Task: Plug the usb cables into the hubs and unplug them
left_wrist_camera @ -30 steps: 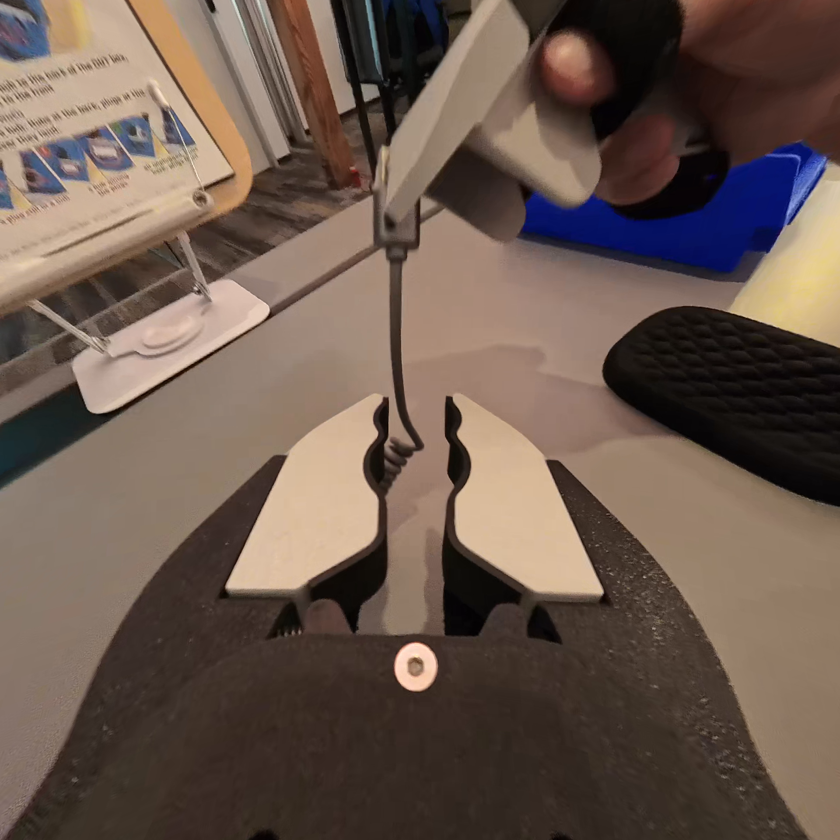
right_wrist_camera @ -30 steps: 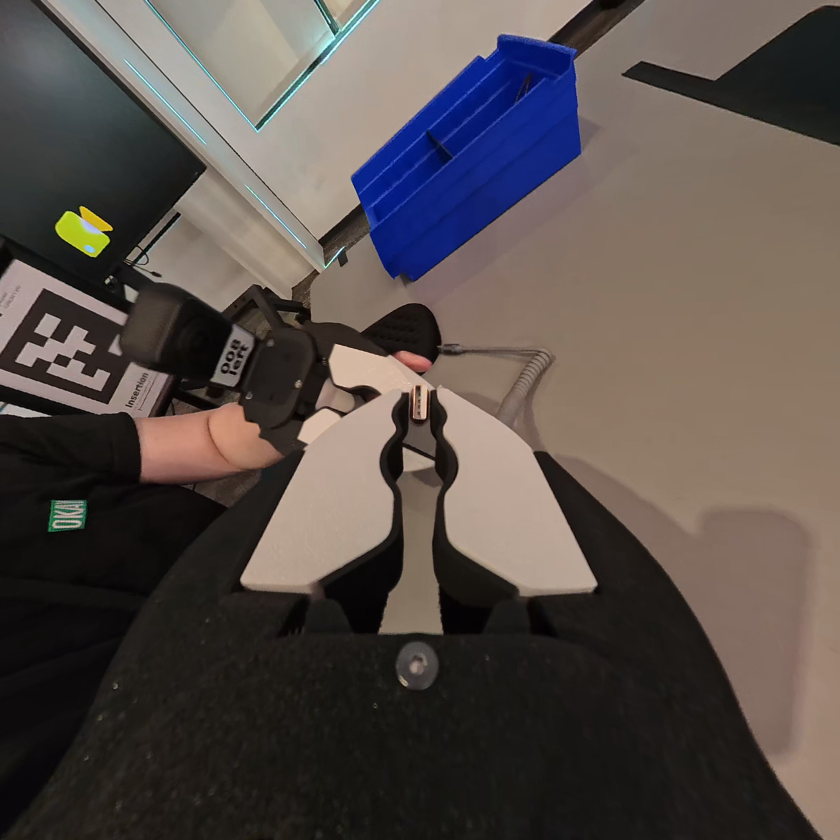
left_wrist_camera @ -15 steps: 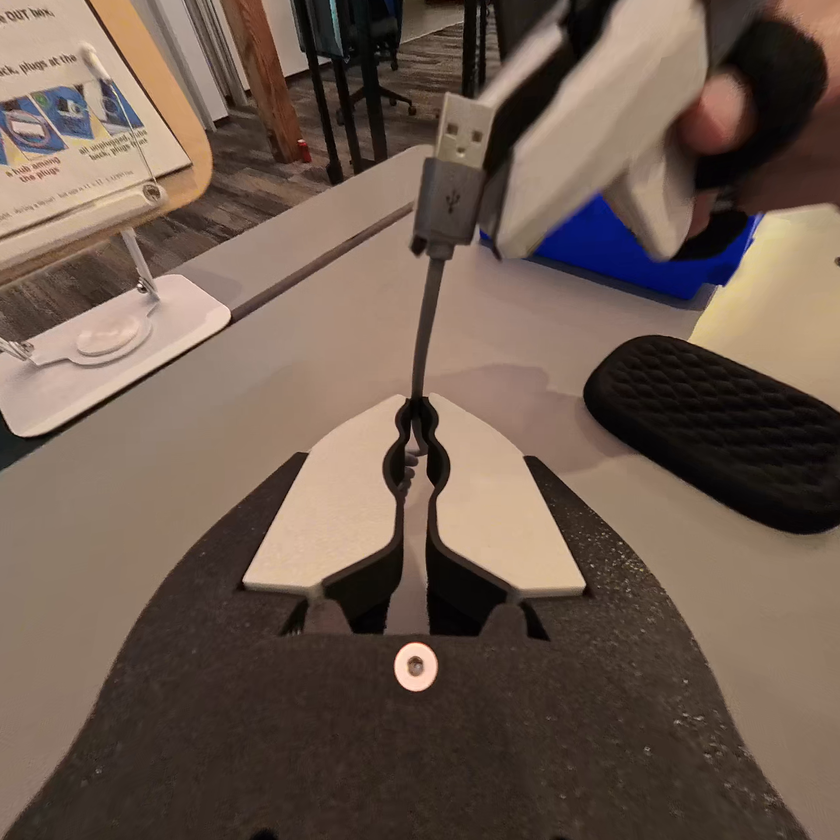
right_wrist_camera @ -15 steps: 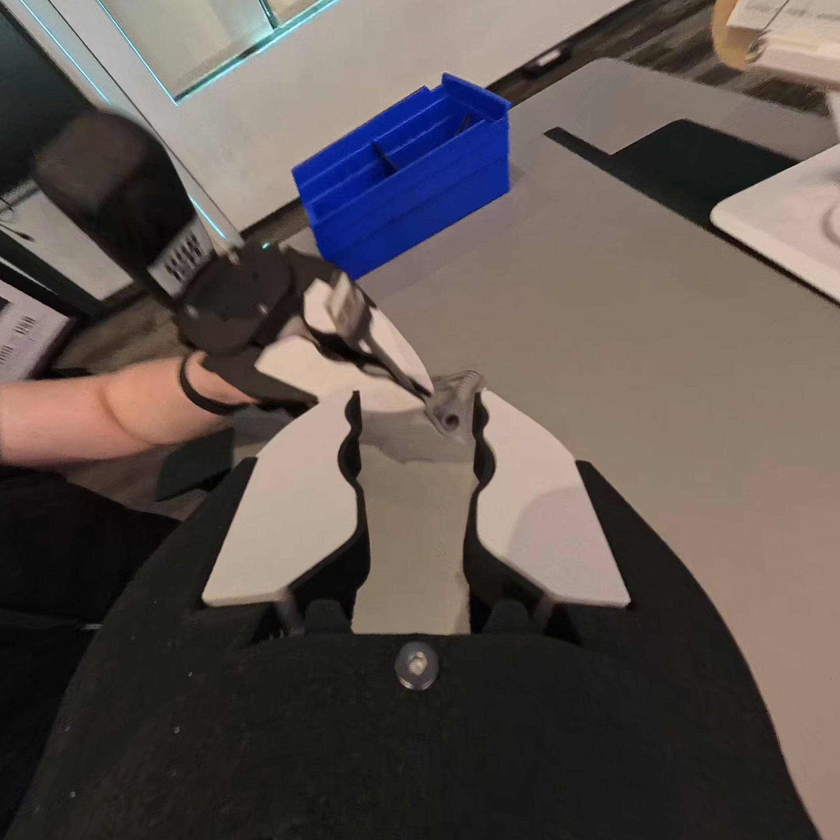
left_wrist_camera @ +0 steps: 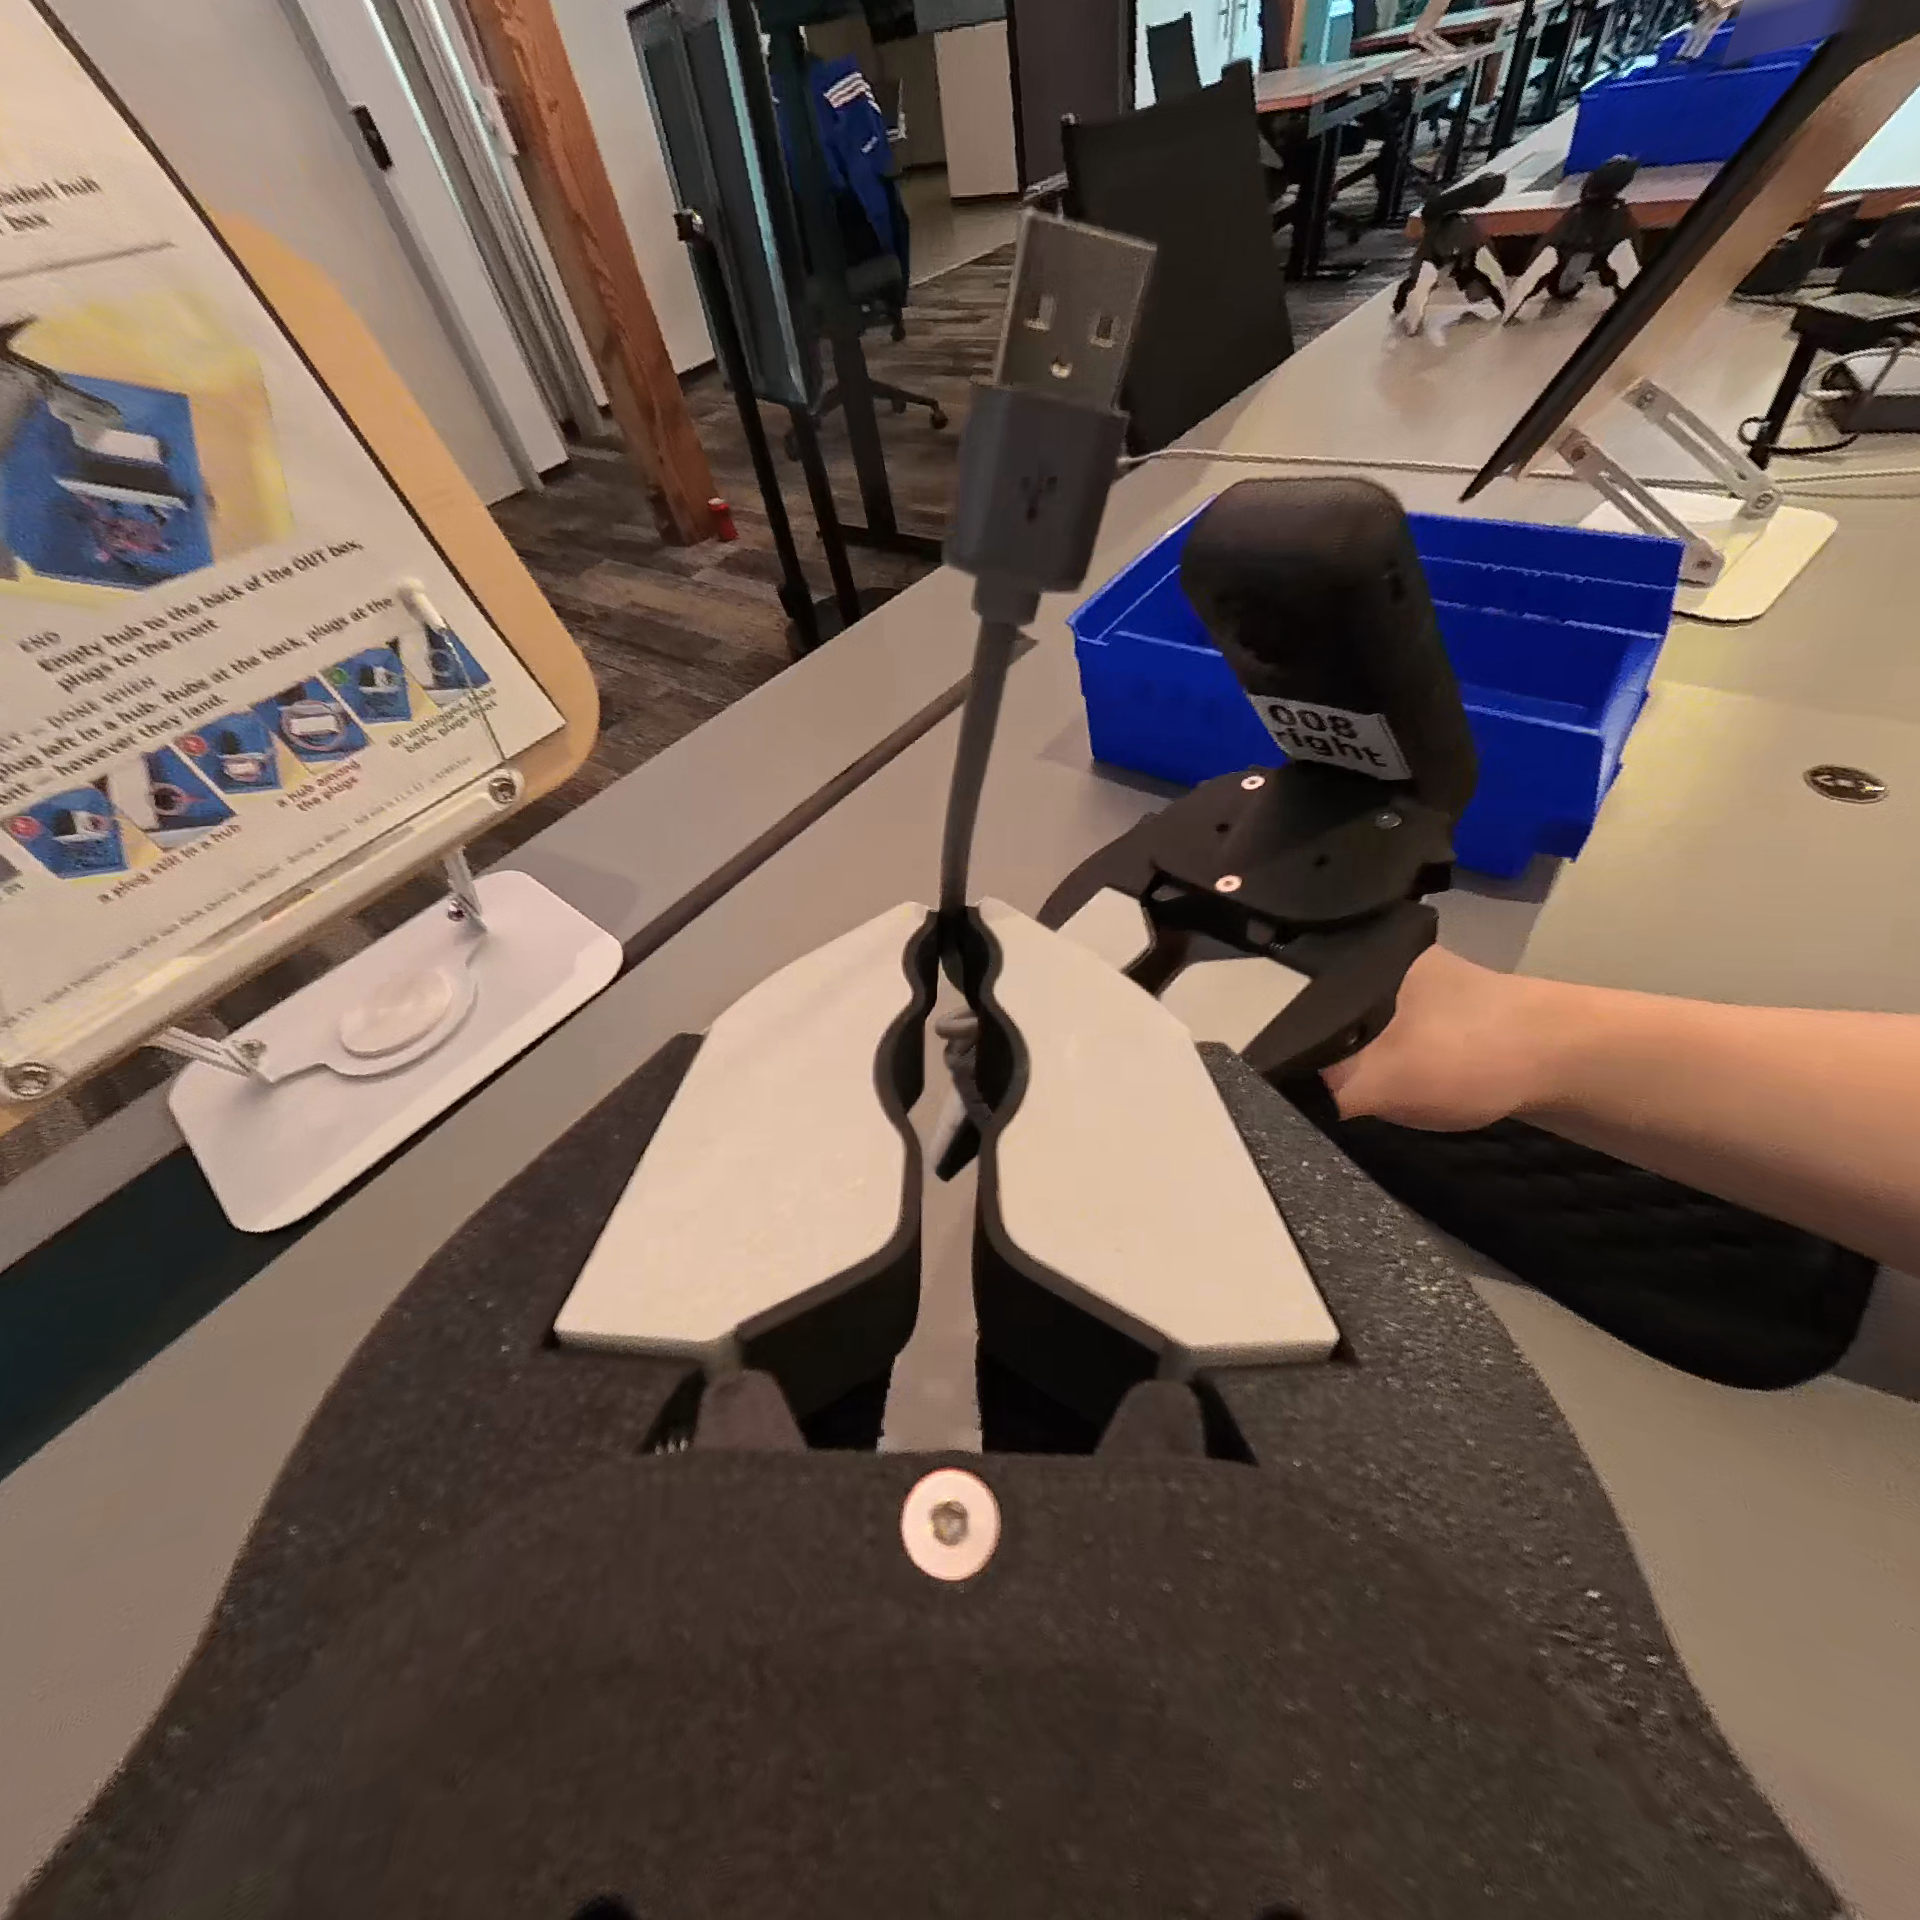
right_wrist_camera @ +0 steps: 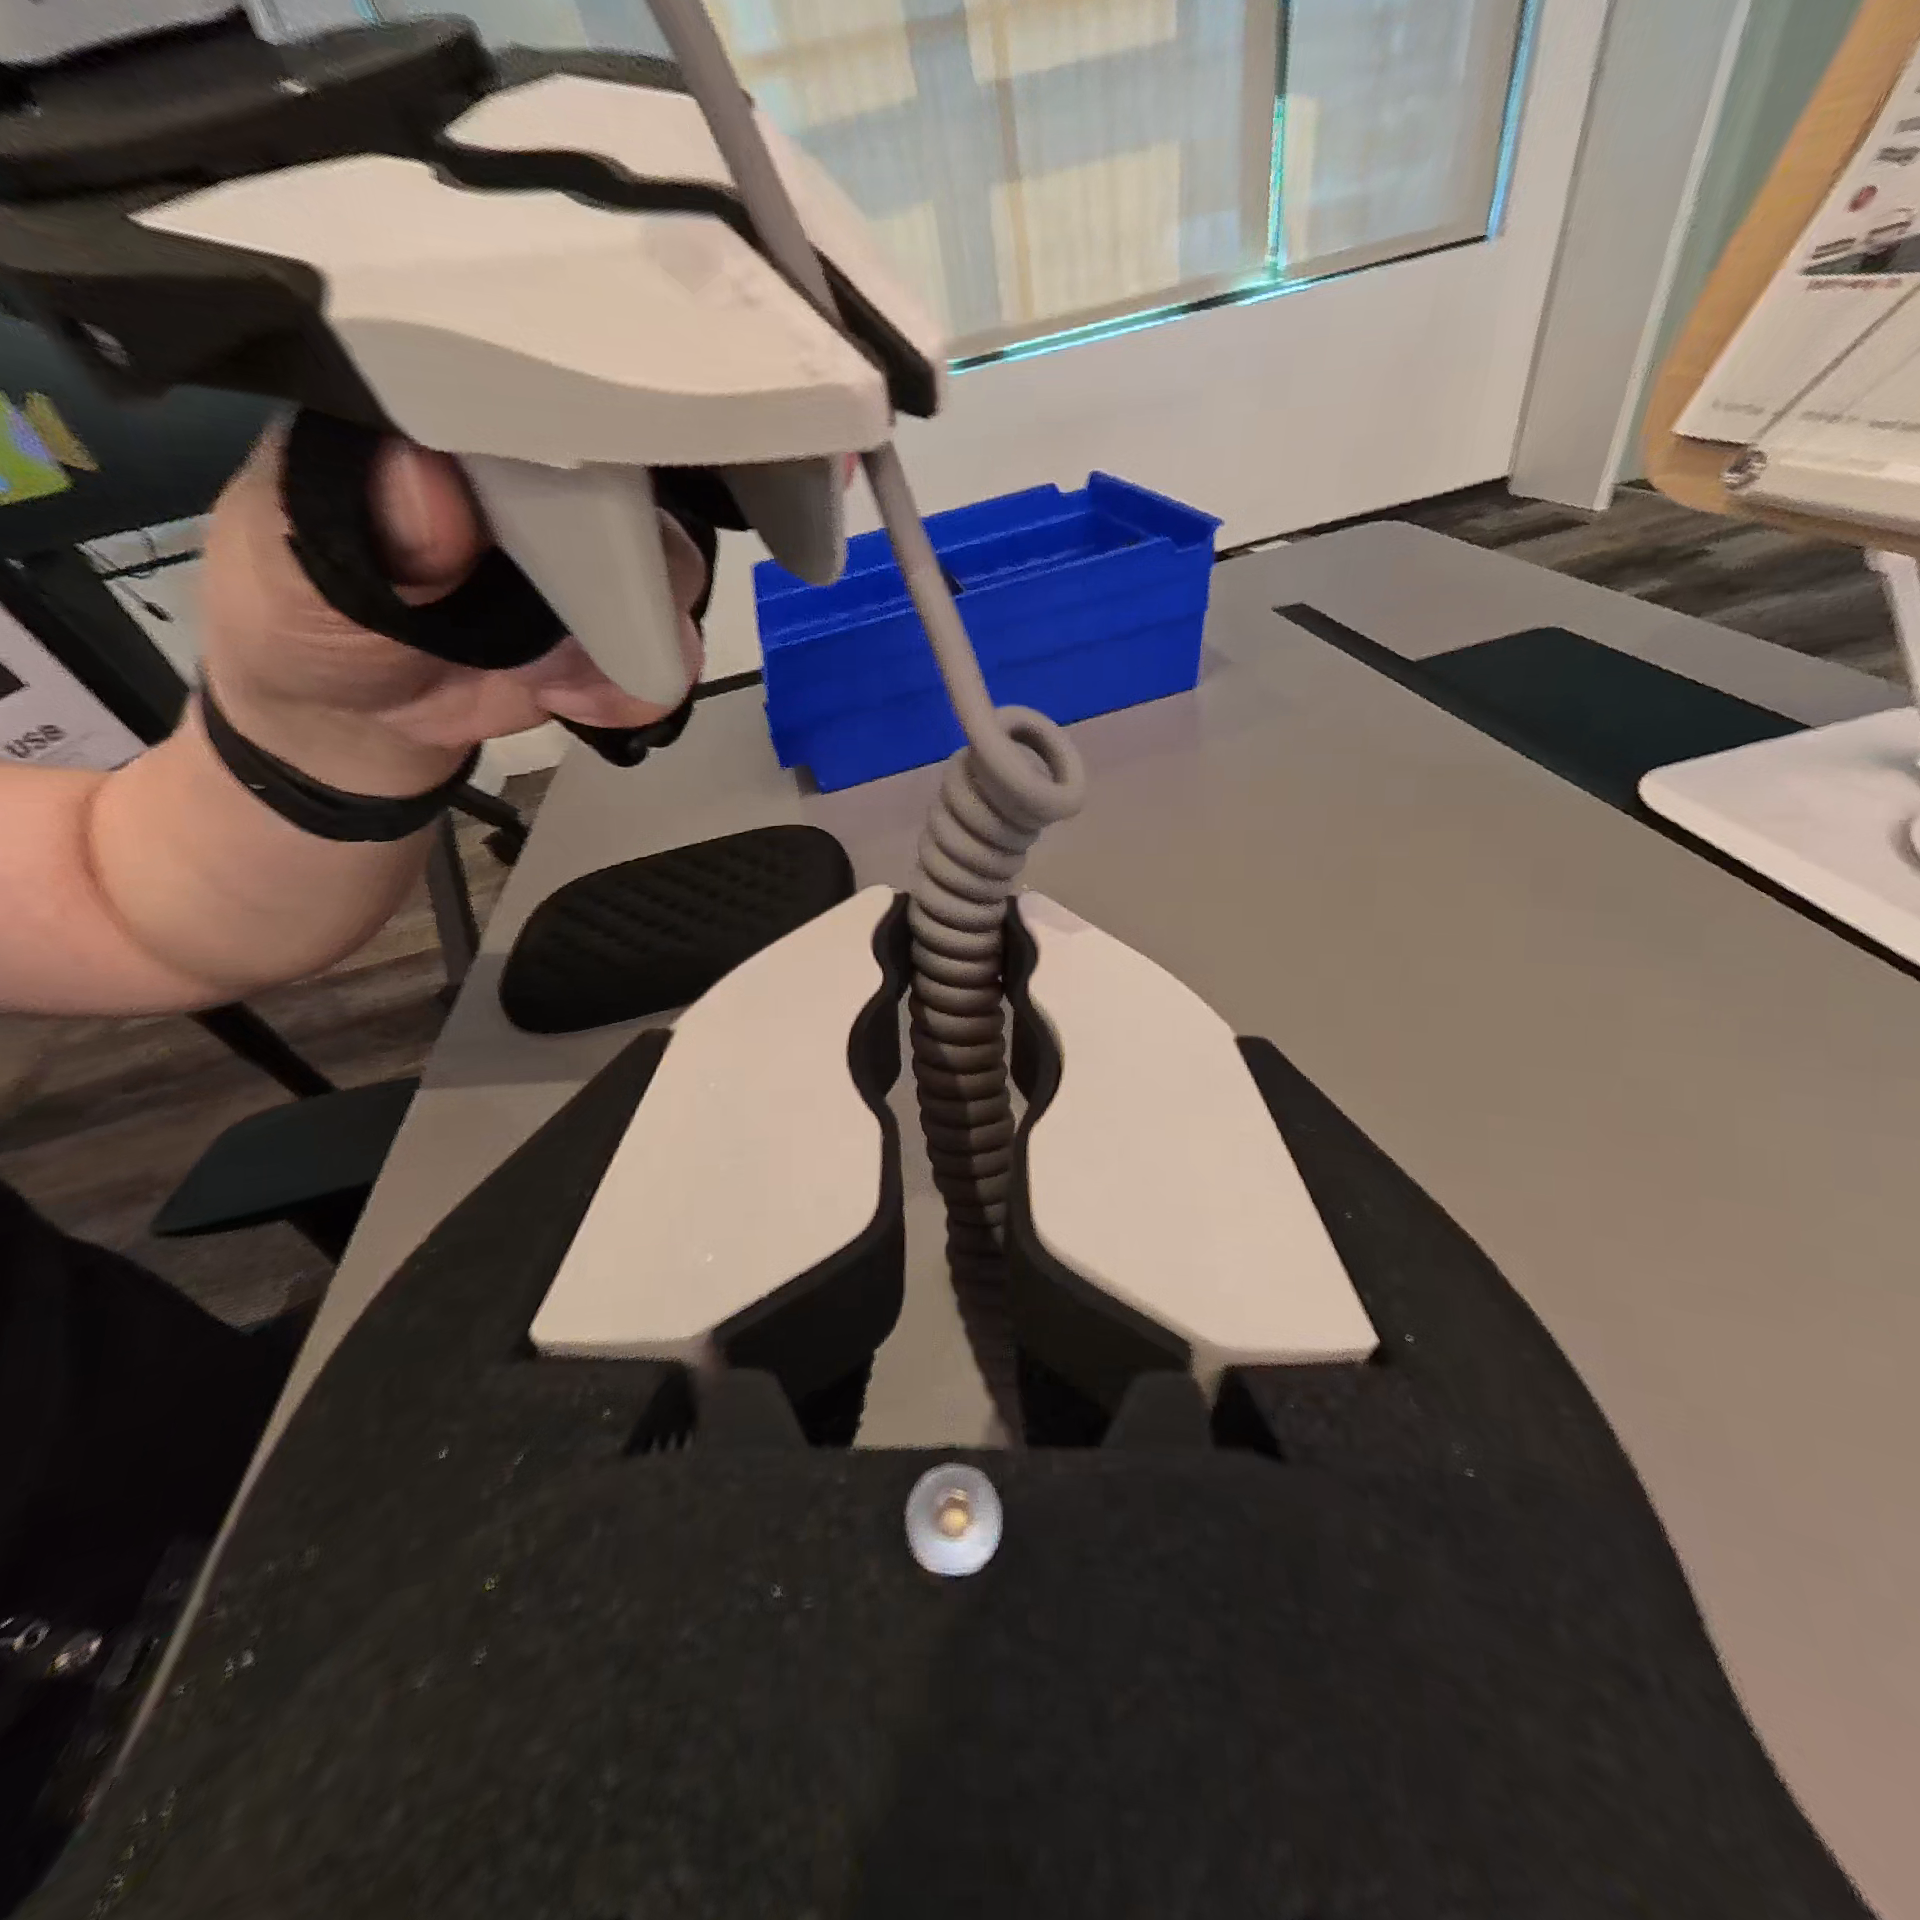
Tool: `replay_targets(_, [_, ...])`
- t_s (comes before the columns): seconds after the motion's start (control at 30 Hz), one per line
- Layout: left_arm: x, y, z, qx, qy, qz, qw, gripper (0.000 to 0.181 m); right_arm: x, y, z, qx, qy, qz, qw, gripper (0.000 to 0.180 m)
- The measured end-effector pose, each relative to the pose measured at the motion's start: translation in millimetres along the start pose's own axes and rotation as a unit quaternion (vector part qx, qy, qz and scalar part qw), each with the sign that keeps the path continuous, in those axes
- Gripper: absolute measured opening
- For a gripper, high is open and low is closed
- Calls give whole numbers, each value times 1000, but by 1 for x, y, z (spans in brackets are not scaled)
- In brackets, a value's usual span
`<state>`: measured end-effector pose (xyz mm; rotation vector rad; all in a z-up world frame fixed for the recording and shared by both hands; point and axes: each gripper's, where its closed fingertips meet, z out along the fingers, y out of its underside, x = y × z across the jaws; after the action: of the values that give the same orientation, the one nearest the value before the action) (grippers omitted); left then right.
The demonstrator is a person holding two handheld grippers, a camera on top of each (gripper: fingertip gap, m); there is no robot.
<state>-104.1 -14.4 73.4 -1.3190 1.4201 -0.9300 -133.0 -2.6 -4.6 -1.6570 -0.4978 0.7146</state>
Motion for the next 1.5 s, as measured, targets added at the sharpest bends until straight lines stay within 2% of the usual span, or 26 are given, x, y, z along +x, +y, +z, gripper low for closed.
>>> replay_targets(0.1, [-3, 5, -1, -6, -2, -18, 1000, 5, 3, -2, -5, -19, 14, -3, 1000, 16])
replay_targets(0.23, [-5, 24, 2, -29, 5, -61, 998, 35, 7, -9, -19, -59, 33, 8, 998, 15])
replay_targets(0.33, [8, 38, 2, -29, 50, -125, 990, 50, 14, -21, -38, -90, 67, -10, 994, 15])
replay_targets(0.43, [25, 45, 0, -8, 102, -175, 979, 56, 21, -46, -64, -90, 98, -10, 991, 15])
replay_targets(0.47, [29, 47, -1, 0, 115, -180, 977, 52, 23, -54, -75, -91, 109, -12, 990, 15])
replay_targets(0.63, [35, 58, -8, 1, 104, -141, 984, 45, 47, -95, -145, -119, 197, -24, 973, 15])
replay_targets(0.77, [33, 86, -15, -53, 53, -65, 995, 46, 74, -117, -223, -163, 291, -40, 942, 16])
replay_targets(0.93, [39, 111, -30, -75, 12, -10, 997, 44, 104, -127, -316, -186, 384, -12, 904, 16])
replay_targets(1.0, [42, 115, -33, -79, 6, -6, 997, 44, 116, -117, -346, -198, 410, 13, 890, 16])
replay_targets(1.13, [44, 118, -39, -87, -5, 2, 996, 43, 140, -72, -389, -233, 450, 62, 860, 16])
replay_targets(1.2, [44, 118, -42, -88, -7, 0, 996, 43, 151, -40, -399, -247, 453, 96, 851, 16])
replay_targets(1.27, [44, 117, -45, -87, -8, -5, 996, 43, 163, -3, -410, -278, 467, 125, 830, 16])
replay_targets(1.4, [43, 117, -51, -91, -14, -5, 996, 43, 178, 66, -415, -335, 457, 189, 802, 16])
replay_targets(1.5, [43, 119, -55, -100, -21, 4, 995, 42, 188, 99, -416, -355, 462, 227, 781, 17])
